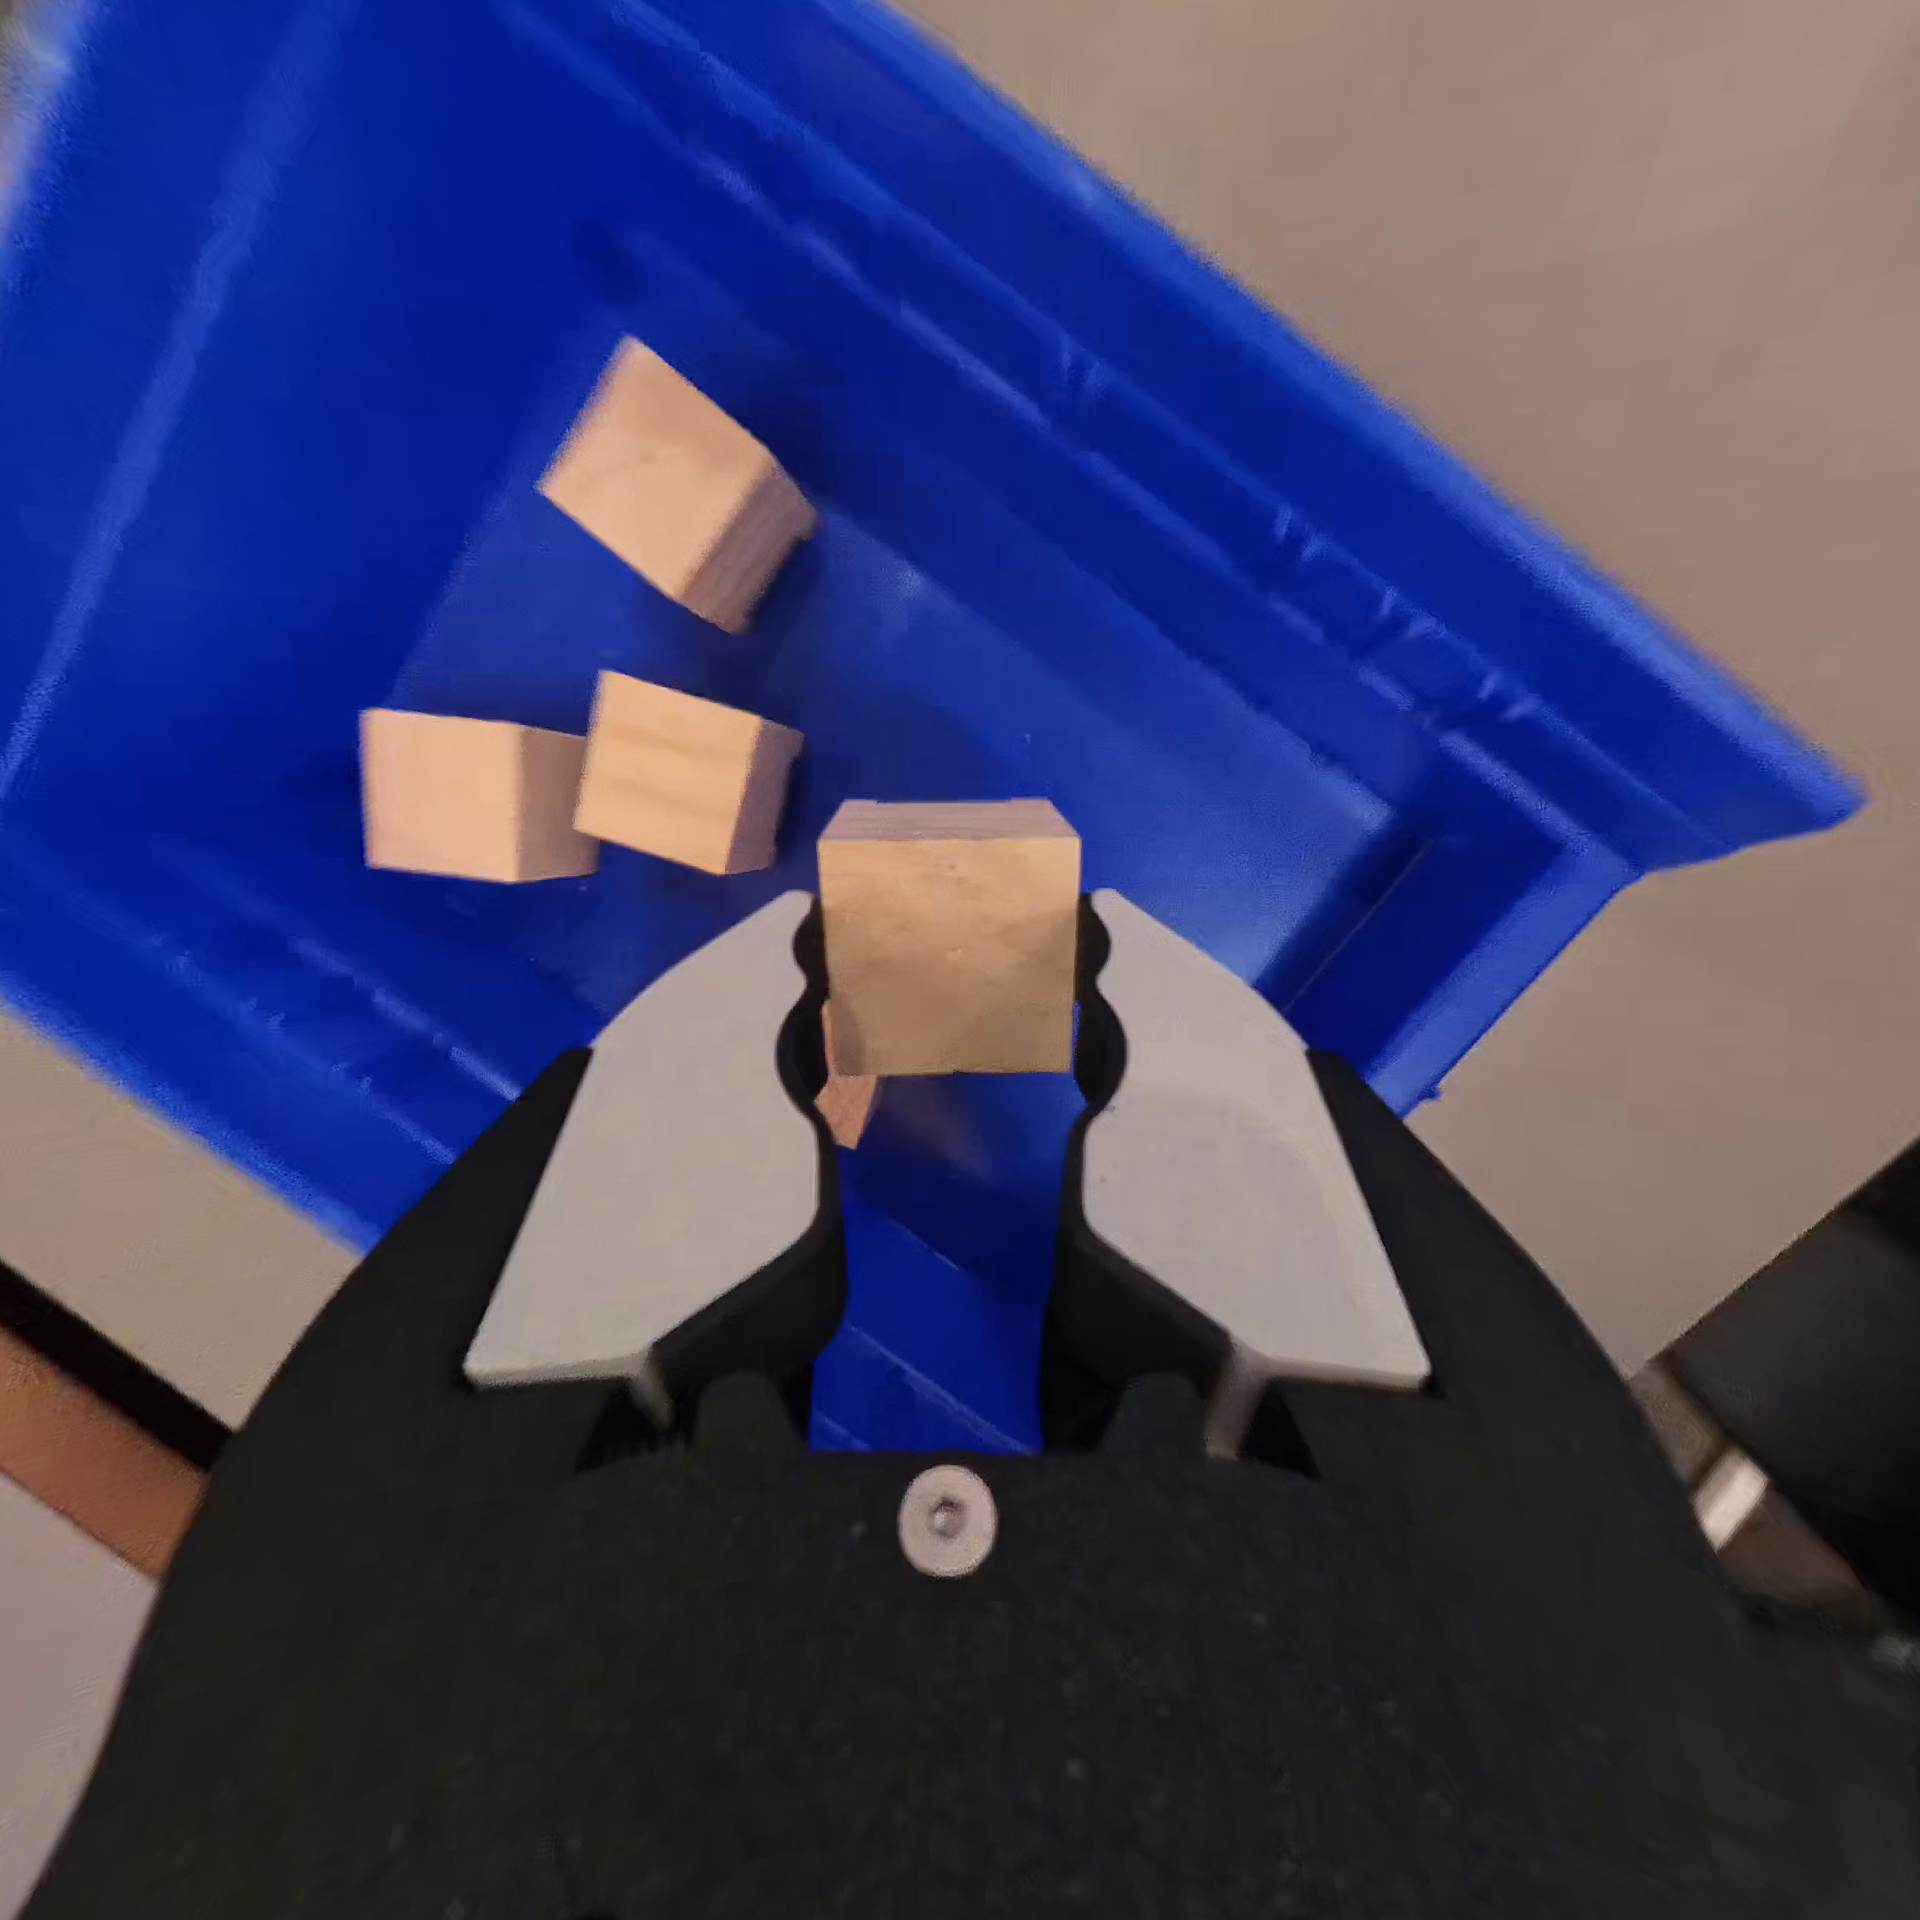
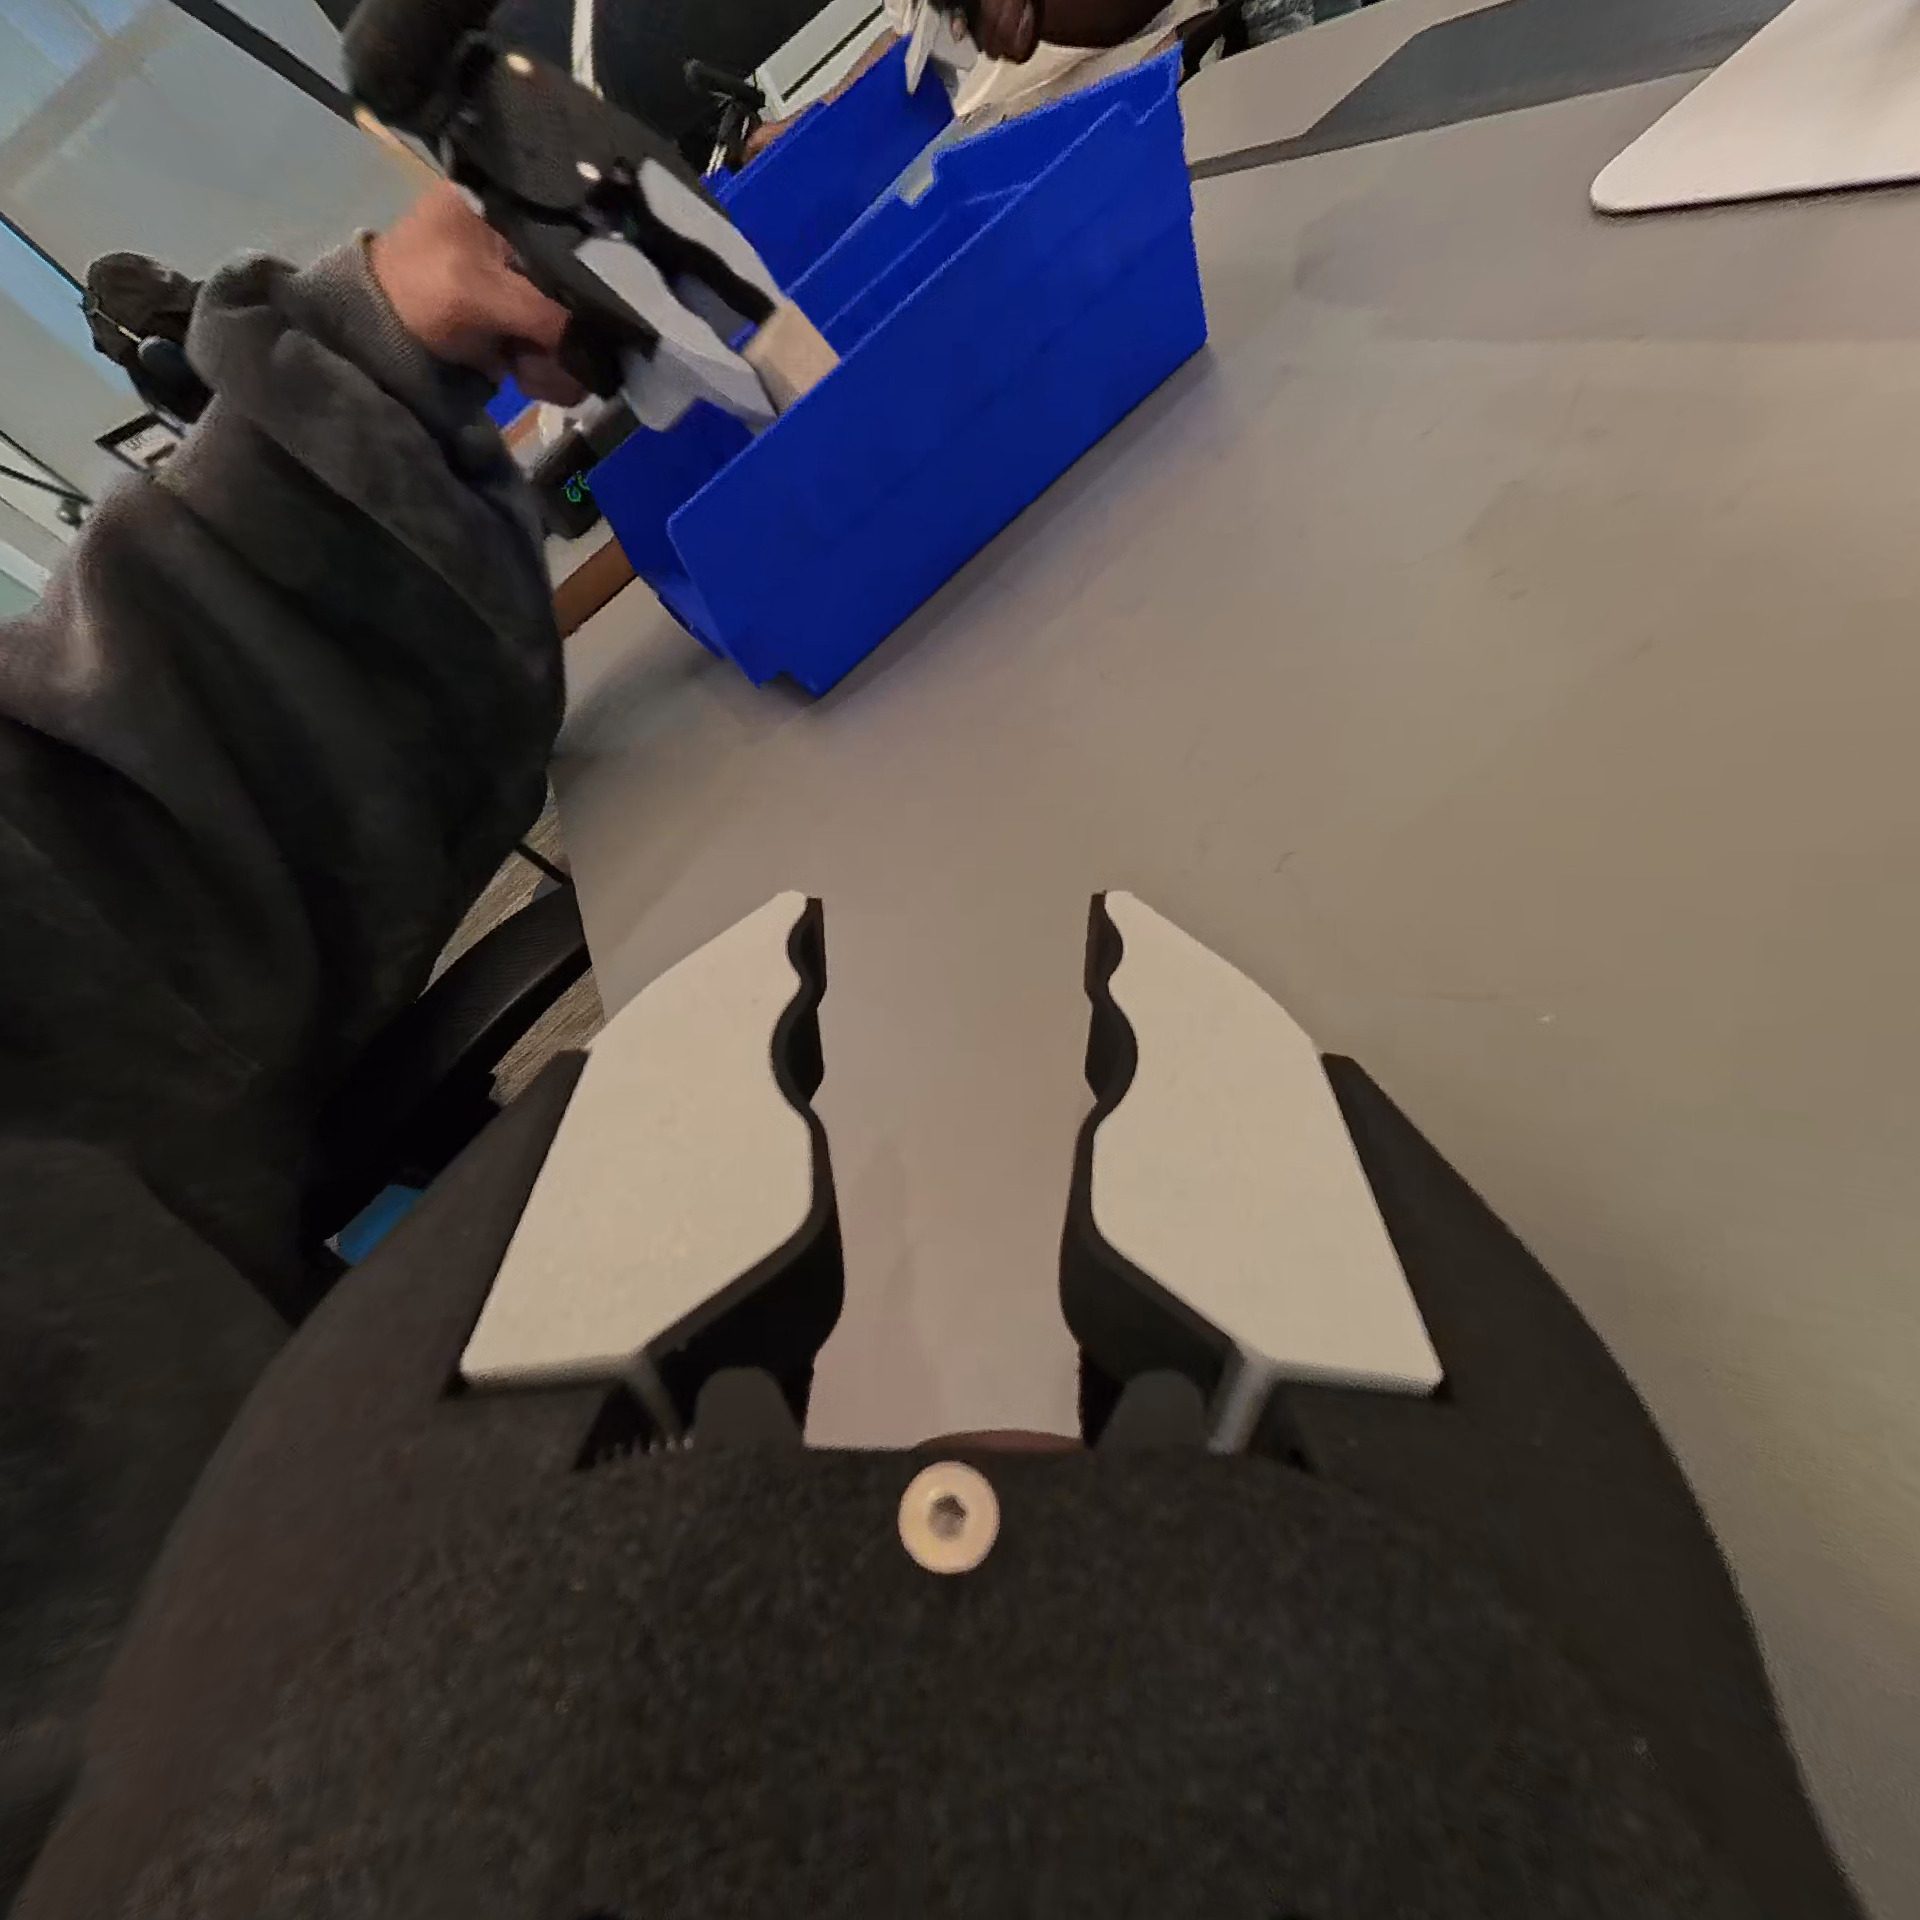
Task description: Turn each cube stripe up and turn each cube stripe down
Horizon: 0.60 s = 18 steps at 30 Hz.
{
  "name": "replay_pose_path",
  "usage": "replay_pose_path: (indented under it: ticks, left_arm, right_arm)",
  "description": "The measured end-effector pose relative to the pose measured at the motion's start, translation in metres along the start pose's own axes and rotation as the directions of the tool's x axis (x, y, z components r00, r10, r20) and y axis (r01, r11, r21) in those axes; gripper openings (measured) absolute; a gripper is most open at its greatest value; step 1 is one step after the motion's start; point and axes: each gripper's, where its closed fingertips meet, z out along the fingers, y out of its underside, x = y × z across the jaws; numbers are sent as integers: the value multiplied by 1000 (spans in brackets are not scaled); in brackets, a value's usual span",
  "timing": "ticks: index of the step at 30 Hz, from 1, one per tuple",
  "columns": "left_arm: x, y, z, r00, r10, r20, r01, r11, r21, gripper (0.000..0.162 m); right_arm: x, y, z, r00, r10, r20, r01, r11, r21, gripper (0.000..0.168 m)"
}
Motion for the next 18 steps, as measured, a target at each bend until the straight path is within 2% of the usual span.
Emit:
replay_pose_path:
  ticks: [2, 4, 9, 14, 18]
  left_arm:
    - [7, -16, -22, 992, -111, -64, 119, 982, 146, 44]
    - [19, -37, -37, 973, -181, -142, 216, 932, 290, 44]
    - [83, -106, -45, 901, -205, -381, 389, 771, 504, 44]
    - [160, -175, -42, 719, -113, -685, 596, 606, 526, 44]
    - [205, -211, -31, 548, -38, -836, 728, 514, 453, 44]
  right_arm:
    - [2, -5, -5, 1000, 13, -6, -13, 1000, 24, 48]
    - [4, -11, -10, 1000, 29, -1, -29, 998, 47, 49]
    - [11, -22, -17, 997, 76, 13, -77, 992, 98, 51]
    - [15, -28, -11, 992, 117, 38, -120, 987, 103, 56]
    - [0, -39, -5, 955, 228, 188, -254, 959, 123, 58]
